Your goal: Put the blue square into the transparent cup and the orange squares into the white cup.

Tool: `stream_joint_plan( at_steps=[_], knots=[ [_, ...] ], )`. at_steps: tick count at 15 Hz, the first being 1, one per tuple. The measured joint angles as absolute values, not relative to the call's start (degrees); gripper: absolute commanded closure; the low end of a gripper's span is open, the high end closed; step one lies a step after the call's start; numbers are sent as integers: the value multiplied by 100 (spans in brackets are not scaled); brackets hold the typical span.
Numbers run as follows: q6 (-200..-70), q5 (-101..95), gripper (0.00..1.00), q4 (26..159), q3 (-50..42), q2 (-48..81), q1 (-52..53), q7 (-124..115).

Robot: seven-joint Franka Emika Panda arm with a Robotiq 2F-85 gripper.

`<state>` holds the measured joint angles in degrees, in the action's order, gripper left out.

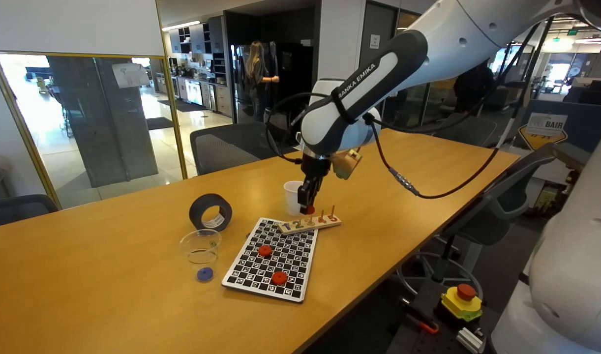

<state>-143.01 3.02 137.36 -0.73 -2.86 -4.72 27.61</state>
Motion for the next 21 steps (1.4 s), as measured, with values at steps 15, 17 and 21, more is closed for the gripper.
stream_joint_plan(
  at_steps=[15,17,21],
  knots=[
    [-14522,31,79,11549,-529,1297,-664,1238],
    [-14437,32,79,11300,-529,1550,-710,1202],
    [-14076,47,79,10925,-528,1831,-752,1144]
  ],
)
